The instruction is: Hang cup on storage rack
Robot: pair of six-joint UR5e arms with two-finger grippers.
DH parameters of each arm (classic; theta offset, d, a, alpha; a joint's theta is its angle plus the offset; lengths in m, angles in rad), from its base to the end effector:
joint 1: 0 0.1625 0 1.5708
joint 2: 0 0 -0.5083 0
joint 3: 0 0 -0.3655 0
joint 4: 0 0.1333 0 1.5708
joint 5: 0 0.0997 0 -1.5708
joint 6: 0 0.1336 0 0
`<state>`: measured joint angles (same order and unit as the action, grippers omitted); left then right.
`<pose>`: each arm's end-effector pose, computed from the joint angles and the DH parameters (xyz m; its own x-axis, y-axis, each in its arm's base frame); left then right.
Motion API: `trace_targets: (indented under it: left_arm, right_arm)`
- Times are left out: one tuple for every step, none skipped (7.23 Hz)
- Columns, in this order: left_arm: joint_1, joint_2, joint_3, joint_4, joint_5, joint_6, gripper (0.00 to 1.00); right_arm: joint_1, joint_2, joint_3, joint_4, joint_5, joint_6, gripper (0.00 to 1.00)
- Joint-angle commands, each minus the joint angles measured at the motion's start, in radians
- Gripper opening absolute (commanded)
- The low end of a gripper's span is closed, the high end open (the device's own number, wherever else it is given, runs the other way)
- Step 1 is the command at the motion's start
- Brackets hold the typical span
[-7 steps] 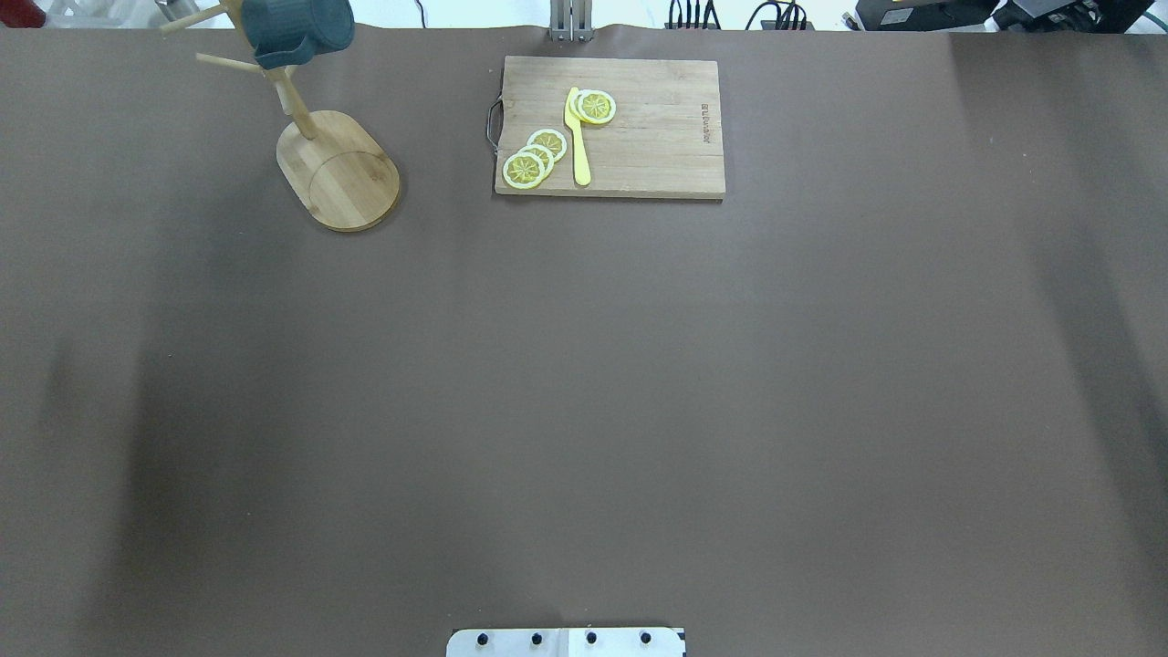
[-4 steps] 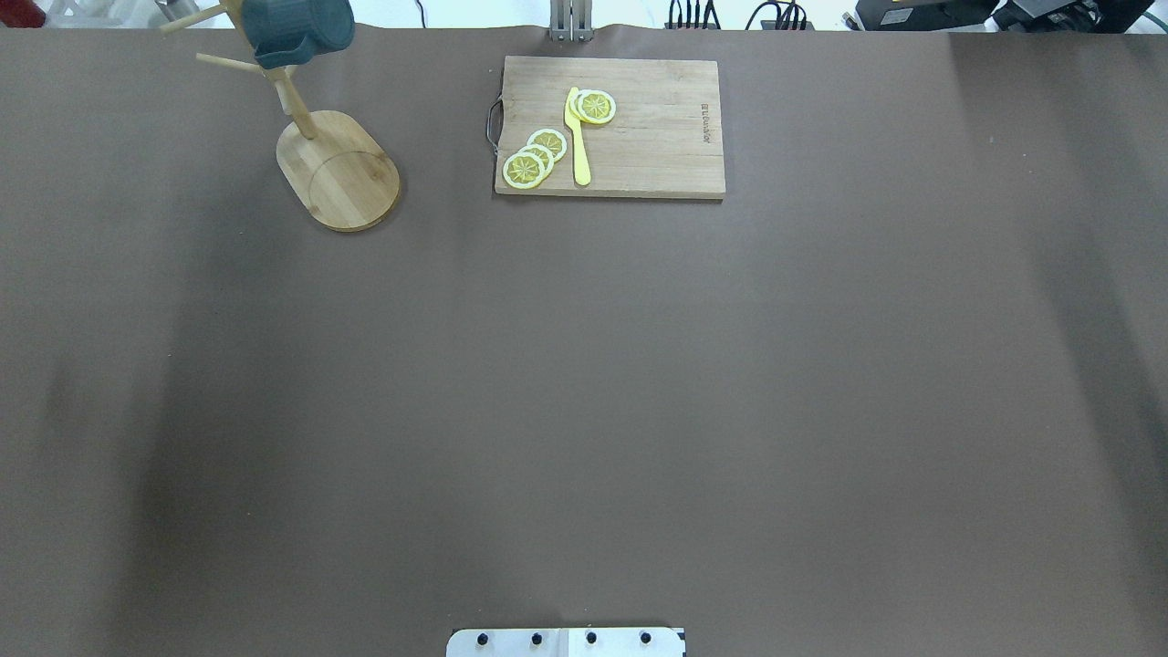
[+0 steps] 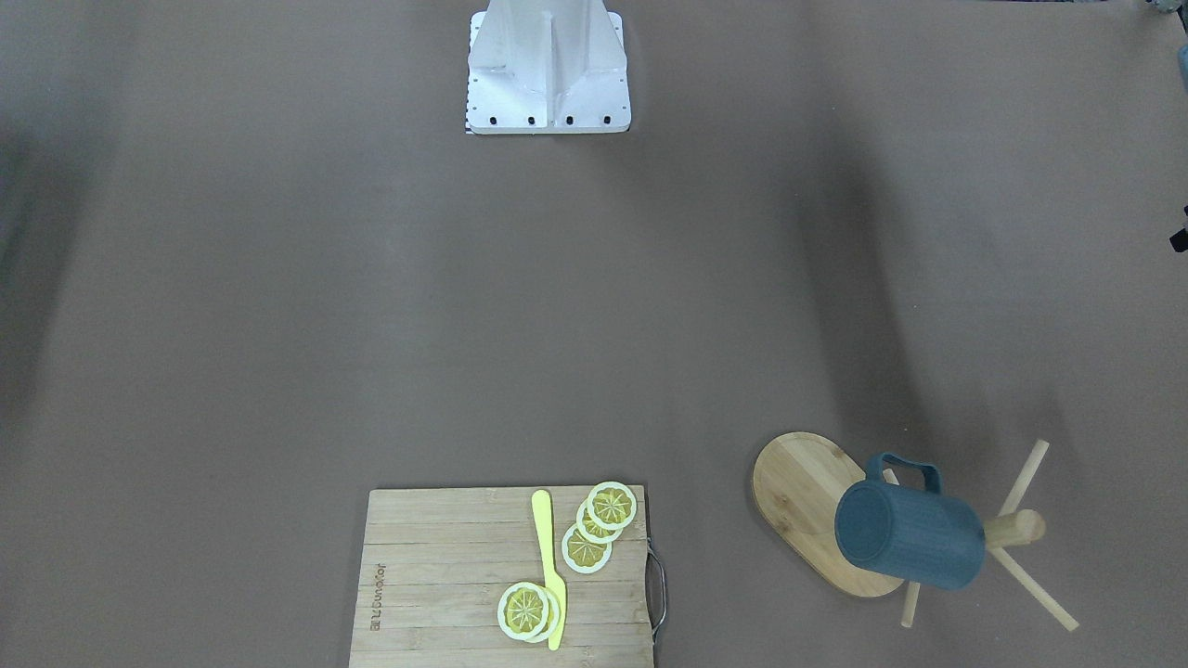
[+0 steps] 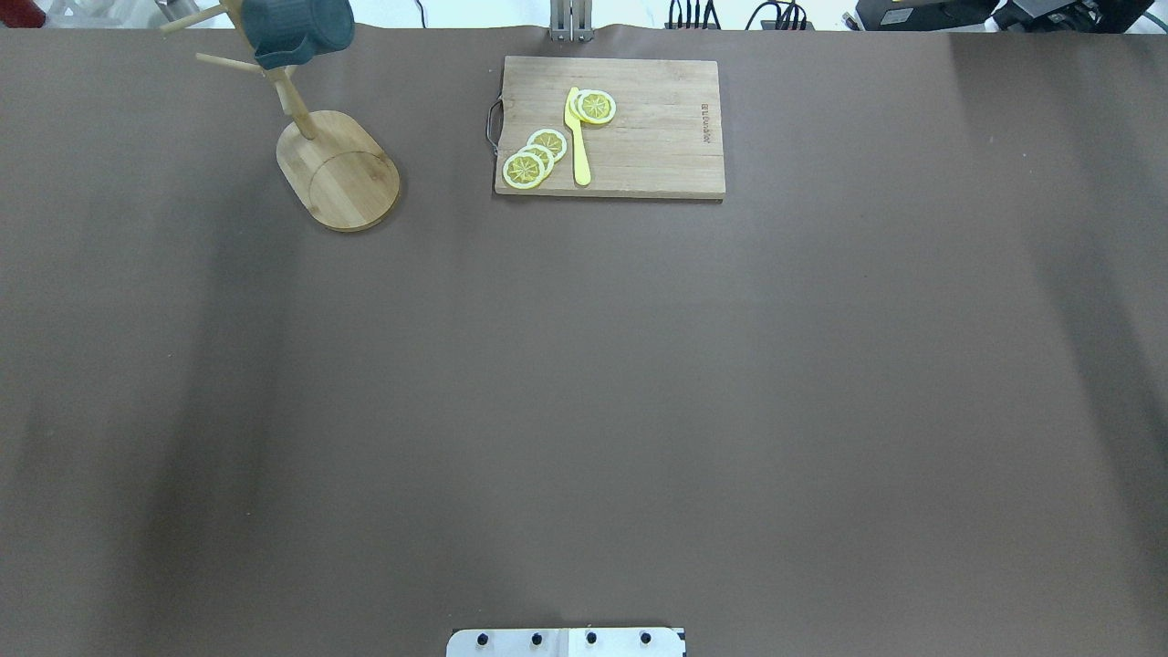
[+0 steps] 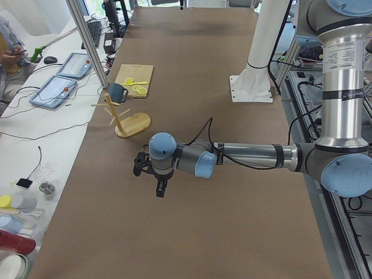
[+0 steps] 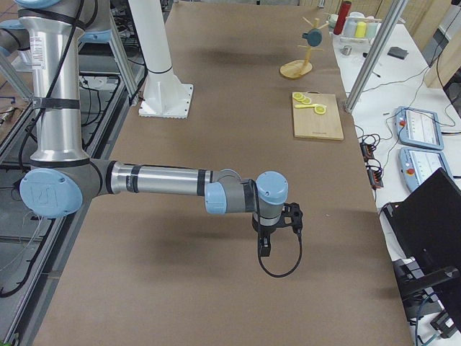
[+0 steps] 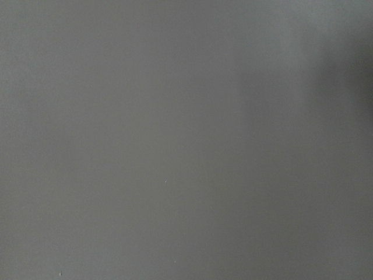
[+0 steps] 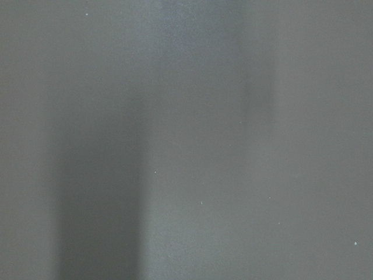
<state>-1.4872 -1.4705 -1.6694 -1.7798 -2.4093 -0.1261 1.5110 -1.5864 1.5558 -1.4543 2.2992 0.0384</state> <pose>0.0021 -0.4319 0.7358 0.6586 0.0841 -0.7478 0.0011 0.9936 0.1127 0.0165 -0.4671 0.7727 0.7432 -0.0634 0.6660 0.0310 0.9977 0.0603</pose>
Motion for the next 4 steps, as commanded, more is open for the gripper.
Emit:
trace_targets:
  left_arm:
    - [-0.024,0.047,-0.045,0.138,-0.005,0.003,0.98]
    - [-0.024,0.033,-0.088,0.278,-0.005,0.008,0.98]
    - [-0.027,0.047,-0.111,0.302,0.002,0.009,0.98]
    - [-0.031,0.053,-0.112,0.301,0.004,0.009,0.98]
  right_arm:
    - [0.0,0.0,-0.002,-0.001,0.002,0.0,1.0]
    - [0.0,-0.001,-0.003,-0.003,0.005,0.001,1.0]
    - [0.0,-0.003,-0.003,-0.003,0.005,0.001,1.0]
    - [0.0,-0.004,-0.005,-0.002,0.006,0.0,1.0]
